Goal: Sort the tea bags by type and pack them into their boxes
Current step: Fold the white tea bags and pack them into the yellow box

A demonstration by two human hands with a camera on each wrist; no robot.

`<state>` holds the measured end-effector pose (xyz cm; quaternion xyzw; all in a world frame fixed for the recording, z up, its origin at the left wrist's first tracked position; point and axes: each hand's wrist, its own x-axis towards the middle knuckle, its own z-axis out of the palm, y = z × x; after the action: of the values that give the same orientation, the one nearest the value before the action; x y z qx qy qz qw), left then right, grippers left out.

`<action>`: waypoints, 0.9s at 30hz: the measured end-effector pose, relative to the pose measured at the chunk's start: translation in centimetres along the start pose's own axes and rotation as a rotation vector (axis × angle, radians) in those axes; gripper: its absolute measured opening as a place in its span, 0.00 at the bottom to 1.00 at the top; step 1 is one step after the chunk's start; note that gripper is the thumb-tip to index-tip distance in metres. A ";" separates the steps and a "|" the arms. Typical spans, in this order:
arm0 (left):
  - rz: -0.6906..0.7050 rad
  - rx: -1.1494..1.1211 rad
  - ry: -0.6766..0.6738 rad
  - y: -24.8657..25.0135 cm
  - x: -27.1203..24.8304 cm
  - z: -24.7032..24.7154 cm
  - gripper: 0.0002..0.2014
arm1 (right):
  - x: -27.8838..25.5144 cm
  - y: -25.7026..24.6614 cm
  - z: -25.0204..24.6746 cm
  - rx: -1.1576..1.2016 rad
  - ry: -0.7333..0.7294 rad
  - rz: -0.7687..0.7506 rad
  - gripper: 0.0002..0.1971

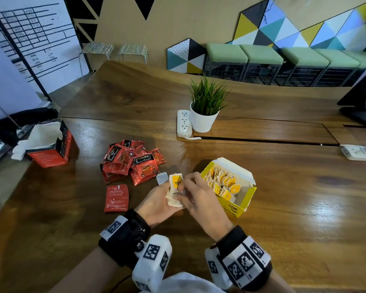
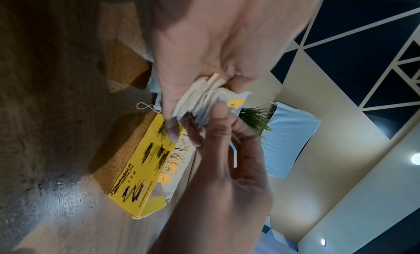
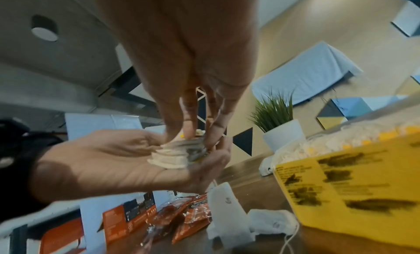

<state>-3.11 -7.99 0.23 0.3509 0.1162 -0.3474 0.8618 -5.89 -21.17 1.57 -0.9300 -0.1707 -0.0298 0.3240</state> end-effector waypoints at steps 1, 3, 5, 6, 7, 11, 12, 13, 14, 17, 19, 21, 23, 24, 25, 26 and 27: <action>0.003 0.011 -0.005 -0.1 0.0 -0.1 0.14 | -0.2 0.0 0.0 -0.042 -0.025 -0.041 0.09; 0.005 0.033 -0.014 -0.2 0.1 -0.2 0.14 | -0.4 0.1 0.0 -0.118 -0.039 -0.092 0.11; 0.014 0.038 -0.005 -0.4 0.2 -0.1 0.14 | -0.3 0.2 0.2 -0.180 -0.040 -0.111 0.13; 0.018 0.040 -0.001 -0.4 0.2 0.0 0.14 | -0.2 0.3 0.3 -0.208 -0.040 -0.119 0.14; 0.019 0.043 0.001 -0.5 0.1 0.1 0.14 | -0.2 0.3 0.5 -0.233 -0.039 -0.128 0.15; -0.012 0.037 0.054 -0.7 0.1 0.1 0.15 | 0.0 0.6 1.0 -0.257 -0.010 -0.143 0.11; -0.024 0.015 0.067 -0.7 0.1 0.0 0.18 | 0.0 0.6 1.0 -0.243 -0.001 -0.134 0.10; -0.034 -0.023 0.074 -0.7 0.1 -0.2 0.21 | 0.1 0.7 1.0 -0.226 0.015 -0.124 0.09; -0.042 -0.073 0.074 -0.8 0.1 -0.3 0.23 | 0.1 0.7 0.9 -0.212 0.038 -0.117 0.09; -0.035 -0.185 0.077 -0.7 0.2 -0.4 0.28 | -0.2 0.7 1.0 -0.223 0.086 -0.130 0.09; -0.048 -0.175 0.063 -0.6 0.2 -0.4 0.29 | -0.6 0.6 1.3 -0.285 0.067 -0.161 0.13; -0.063 -0.079 0.050 -0.5 0.1 -0.4 0.25 | -1.1 0.6 1.6 -0.357 0.028 -0.201 0.17; -0.073 0.012 0.043 -0.5 0.0 -0.4 0.16 | -1.2 0.7 1.4 -0.332 -0.028 -0.233 0.15; -0.071 0.028 0.041 -0.4 -0.1 -0.5 0.11 | -1.1 0.9 1.0 -0.282 -0.056 -0.240 0.12; -0.069 0.039 0.038 -0.3 -0.1 -0.7 0.09 | -1.0 1.2 0.5 -0.203 -0.071 -0.228 0.09; -0.070 0.052 0.019 0.0 -0.3 -1.0 0.09 | -0.9 1.5 -0.1 -0.095 -0.059 -0.194 0.07; -0.084 0.082 0.002 0.4 -0.4 -1.3 0.12 | -0.7 1.9 -0.8 0.014 -0.013 -0.150 0.06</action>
<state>-3.09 -6.71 -0.34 0.3809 0.1174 -0.3874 0.8313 -5.81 -23.30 0.99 -0.9125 -0.2421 -0.0466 0.3263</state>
